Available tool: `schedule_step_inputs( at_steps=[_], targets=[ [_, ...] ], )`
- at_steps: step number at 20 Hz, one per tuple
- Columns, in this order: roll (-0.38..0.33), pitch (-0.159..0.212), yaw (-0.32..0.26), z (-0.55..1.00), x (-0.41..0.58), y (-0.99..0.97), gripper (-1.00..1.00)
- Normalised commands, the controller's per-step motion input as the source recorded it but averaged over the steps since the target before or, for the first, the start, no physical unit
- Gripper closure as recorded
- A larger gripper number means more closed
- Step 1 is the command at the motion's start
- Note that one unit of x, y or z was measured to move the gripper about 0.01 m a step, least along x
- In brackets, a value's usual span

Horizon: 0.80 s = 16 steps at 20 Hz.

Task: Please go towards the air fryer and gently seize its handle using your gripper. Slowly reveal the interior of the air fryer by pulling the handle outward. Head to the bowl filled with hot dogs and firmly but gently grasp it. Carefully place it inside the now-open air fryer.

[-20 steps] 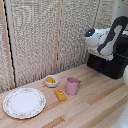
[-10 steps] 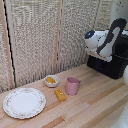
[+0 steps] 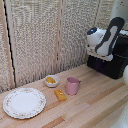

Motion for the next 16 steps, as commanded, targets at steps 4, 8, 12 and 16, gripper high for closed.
schedule_step_inputs(
  at_steps=[4,8,12,16],
  targets=[
    [0.257,0.026,0.0,0.45,0.006,-0.01,1.0],
    [0.186,0.02,-0.011,0.66,0.0,-0.01,1.0],
    [0.154,0.062,-0.028,0.66,-0.015,0.35,1.0],
    [0.149,0.015,-0.053,0.68,-0.039,0.46,1.0]
  ],
)
